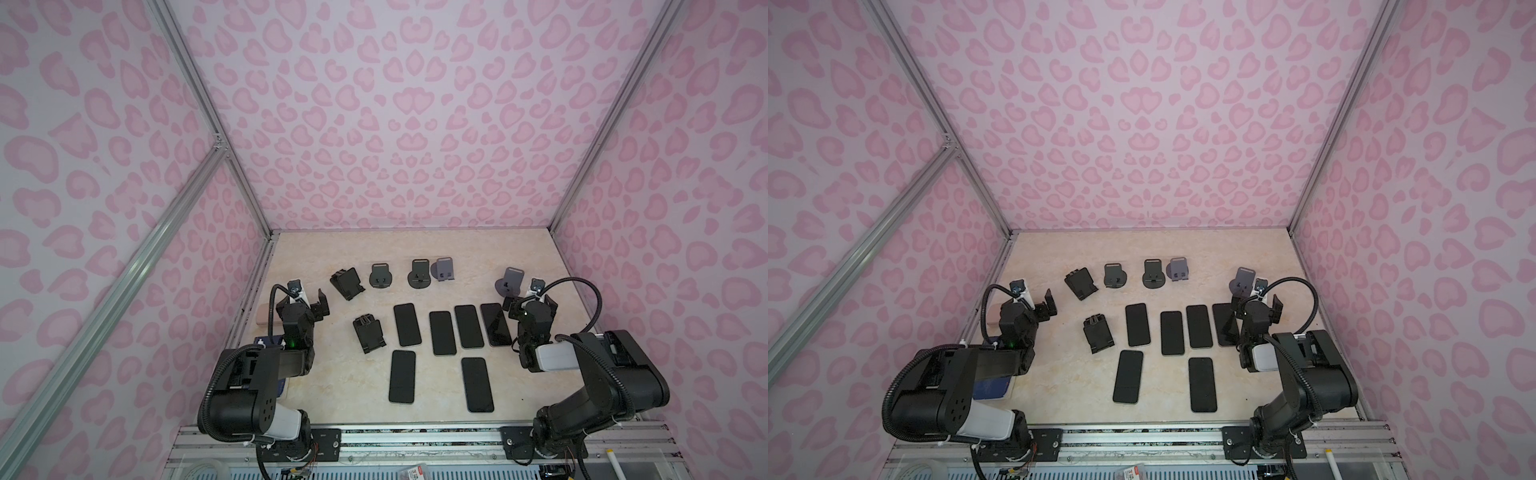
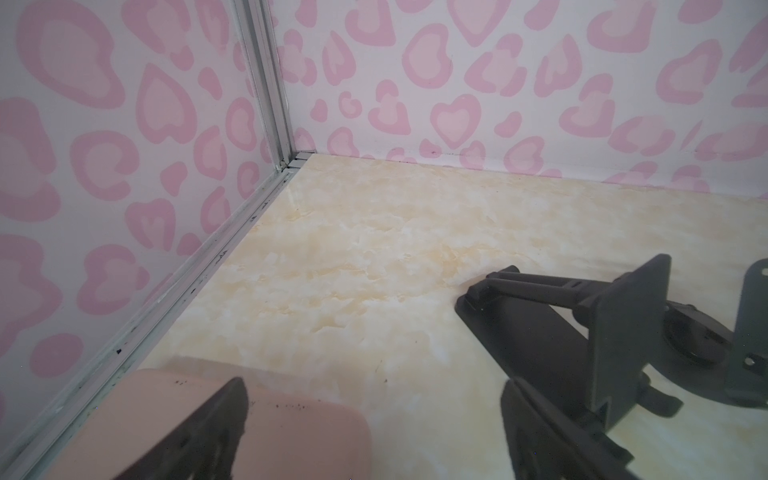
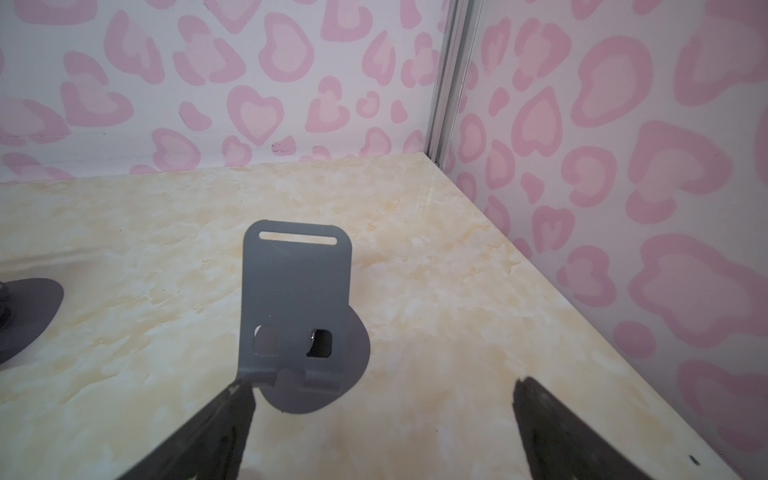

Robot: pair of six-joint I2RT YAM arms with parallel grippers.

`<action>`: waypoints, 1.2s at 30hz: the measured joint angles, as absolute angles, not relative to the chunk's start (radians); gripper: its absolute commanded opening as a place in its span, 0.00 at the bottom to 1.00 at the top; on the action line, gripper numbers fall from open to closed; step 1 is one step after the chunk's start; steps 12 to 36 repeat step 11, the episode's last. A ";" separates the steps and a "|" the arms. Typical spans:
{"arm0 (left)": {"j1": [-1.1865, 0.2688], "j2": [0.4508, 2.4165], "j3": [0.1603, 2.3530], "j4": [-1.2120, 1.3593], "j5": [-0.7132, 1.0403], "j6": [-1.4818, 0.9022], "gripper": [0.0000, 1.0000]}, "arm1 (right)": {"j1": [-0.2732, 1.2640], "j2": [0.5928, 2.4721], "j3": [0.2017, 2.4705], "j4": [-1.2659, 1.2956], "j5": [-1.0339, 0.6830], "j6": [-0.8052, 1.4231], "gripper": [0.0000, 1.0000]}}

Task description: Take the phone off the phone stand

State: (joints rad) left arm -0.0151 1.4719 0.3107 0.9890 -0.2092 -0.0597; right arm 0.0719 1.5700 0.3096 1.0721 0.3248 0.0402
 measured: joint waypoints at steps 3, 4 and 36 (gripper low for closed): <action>-0.015 1.473 0.312 0.987 -0.209 -0.060 0.98 | 0.072 1.570 0.310 1.072 0.325 0.040 1.00; -0.013 1.474 0.317 0.981 -0.206 -0.060 0.98 | 0.072 1.570 0.310 1.072 0.325 0.040 1.00; 0.000 1.475 0.326 0.972 -0.181 -0.064 0.98 | 0.072 1.570 0.310 1.072 0.325 0.040 1.00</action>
